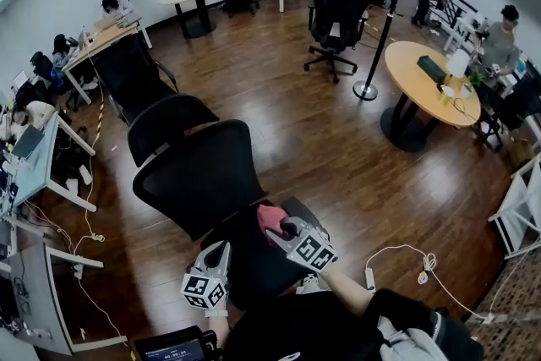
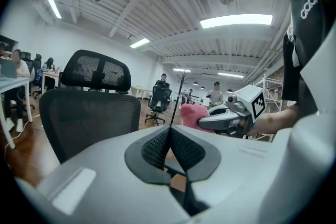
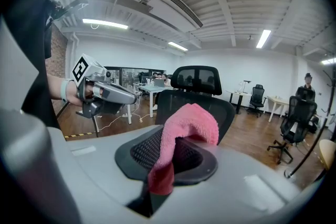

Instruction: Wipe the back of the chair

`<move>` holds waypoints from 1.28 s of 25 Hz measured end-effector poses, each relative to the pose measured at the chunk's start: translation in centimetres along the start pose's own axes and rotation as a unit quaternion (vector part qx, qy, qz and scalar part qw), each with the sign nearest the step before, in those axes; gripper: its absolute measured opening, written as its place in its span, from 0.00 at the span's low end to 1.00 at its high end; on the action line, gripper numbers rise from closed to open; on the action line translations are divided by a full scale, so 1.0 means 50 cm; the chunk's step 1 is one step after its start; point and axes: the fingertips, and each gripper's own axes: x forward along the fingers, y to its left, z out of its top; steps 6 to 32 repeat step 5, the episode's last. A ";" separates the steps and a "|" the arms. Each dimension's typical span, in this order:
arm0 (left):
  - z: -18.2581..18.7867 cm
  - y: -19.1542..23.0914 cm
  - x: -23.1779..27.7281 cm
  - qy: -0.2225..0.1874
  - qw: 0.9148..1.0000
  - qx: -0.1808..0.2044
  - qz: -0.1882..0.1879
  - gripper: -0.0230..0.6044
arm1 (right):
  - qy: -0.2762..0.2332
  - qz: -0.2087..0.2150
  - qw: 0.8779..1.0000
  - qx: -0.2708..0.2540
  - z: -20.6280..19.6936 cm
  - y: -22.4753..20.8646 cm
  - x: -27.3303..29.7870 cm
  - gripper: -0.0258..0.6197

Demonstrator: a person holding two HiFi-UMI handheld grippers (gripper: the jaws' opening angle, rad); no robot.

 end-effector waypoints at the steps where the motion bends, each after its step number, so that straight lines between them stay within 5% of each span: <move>1: 0.001 0.000 0.001 0.000 1.000 0.000 0.000 0.02 | 0.001 0.000 1.000 0.000 0.000 -0.001 0.001 0.11; 32: 0.000 -0.004 0.006 -0.001 1.000 0.000 -0.002 0.02 | 0.002 0.000 1.000 0.000 -0.006 -0.003 -0.003 0.11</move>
